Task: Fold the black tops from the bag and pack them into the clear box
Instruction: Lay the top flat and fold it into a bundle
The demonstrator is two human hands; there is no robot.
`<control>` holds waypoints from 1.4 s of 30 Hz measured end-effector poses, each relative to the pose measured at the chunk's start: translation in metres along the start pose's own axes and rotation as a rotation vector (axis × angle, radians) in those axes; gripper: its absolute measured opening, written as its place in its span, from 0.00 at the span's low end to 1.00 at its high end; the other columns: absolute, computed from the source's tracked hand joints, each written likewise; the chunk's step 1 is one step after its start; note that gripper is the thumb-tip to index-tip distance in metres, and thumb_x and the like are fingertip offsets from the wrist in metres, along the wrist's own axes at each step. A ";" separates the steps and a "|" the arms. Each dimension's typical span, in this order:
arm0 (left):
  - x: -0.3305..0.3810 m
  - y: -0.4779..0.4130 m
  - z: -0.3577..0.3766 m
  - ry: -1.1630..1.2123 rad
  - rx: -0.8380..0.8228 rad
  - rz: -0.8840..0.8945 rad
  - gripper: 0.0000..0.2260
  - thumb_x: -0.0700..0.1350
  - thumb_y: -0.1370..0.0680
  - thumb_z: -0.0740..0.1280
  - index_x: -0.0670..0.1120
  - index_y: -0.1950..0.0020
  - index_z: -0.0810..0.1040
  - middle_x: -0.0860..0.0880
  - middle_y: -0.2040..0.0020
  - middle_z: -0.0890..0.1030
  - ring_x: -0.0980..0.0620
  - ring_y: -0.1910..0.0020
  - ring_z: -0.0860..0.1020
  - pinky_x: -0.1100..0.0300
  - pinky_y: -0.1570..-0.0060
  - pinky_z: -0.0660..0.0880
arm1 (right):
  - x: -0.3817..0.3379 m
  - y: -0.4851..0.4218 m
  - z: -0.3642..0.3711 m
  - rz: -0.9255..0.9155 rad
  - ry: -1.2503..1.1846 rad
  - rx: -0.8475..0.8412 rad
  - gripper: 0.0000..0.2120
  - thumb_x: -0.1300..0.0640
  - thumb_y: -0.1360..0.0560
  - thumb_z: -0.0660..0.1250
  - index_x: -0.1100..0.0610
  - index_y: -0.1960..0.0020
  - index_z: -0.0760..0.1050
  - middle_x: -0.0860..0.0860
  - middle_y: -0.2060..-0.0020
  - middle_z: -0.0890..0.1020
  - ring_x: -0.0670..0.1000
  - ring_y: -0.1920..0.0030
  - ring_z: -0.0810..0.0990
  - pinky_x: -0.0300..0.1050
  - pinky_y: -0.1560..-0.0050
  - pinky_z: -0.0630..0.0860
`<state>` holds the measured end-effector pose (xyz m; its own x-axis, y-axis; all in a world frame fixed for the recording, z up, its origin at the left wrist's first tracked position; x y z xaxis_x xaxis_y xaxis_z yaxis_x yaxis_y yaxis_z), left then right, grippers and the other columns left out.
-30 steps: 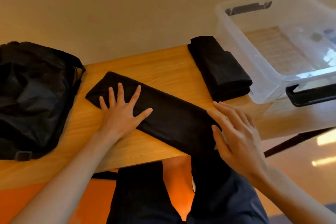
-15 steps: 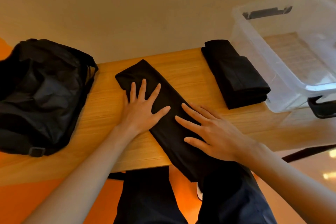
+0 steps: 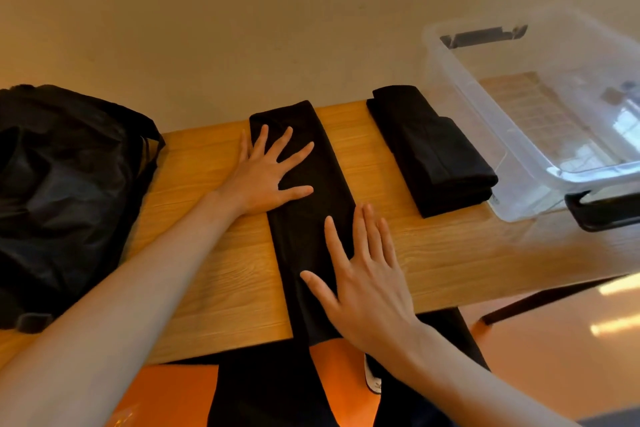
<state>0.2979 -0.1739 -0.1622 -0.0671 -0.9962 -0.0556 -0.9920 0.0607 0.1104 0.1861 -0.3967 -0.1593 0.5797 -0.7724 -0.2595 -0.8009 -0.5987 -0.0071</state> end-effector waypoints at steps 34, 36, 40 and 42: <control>0.112 0.223 0.010 0.093 0.282 0.434 0.24 0.52 0.16 0.65 0.45 0.21 0.69 0.44 0.19 0.64 0.46 0.19 0.59 0.44 0.26 0.66 | 0.060 0.051 -0.017 -0.750 0.057 0.221 0.23 0.46 0.18 0.64 0.54 0.26 0.74 0.53 0.25 0.72 0.53 0.23 0.68 0.56 0.30 0.71; 0.113 0.224 0.009 0.106 0.361 0.453 0.19 0.45 0.16 0.66 0.43 0.25 0.74 0.44 0.22 0.70 0.46 0.21 0.65 0.45 0.30 0.70 | 0.056 0.051 -0.022 -0.777 0.021 0.272 0.20 0.49 0.19 0.66 0.55 0.30 0.78 0.52 0.29 0.76 0.53 0.26 0.73 0.55 0.33 0.72; 0.111 0.225 0.000 0.167 0.458 0.479 0.13 0.39 0.18 0.68 0.39 0.34 0.81 0.43 0.29 0.77 0.46 0.27 0.73 0.47 0.37 0.74 | 0.057 0.051 -0.024 -0.787 -0.072 0.282 0.16 0.51 0.20 0.66 0.55 0.34 0.81 0.50 0.32 0.79 0.51 0.28 0.75 0.53 0.34 0.72; 0.110 0.226 -0.003 0.211 0.479 0.479 0.11 0.38 0.19 0.69 0.38 0.37 0.82 0.44 0.32 0.80 0.48 0.30 0.76 0.49 0.38 0.75 | 0.059 0.050 -0.024 -0.768 -0.146 0.254 0.15 0.52 0.19 0.67 0.54 0.35 0.81 0.48 0.33 0.80 0.48 0.28 0.74 0.54 0.35 0.74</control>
<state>0.0669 -0.2696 -0.1407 -0.5337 -0.8411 0.0884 -0.7997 0.4678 -0.3764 0.1837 -0.4777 -0.1518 0.9688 -0.1215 -0.2161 -0.2088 -0.8696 -0.4474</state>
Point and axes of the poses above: each hand's wrist, its own y-axis away from the middle knuckle, its own z-axis out of the palm, x = y × z, the point moved 6 cm from there along -y, towards the middle knuckle
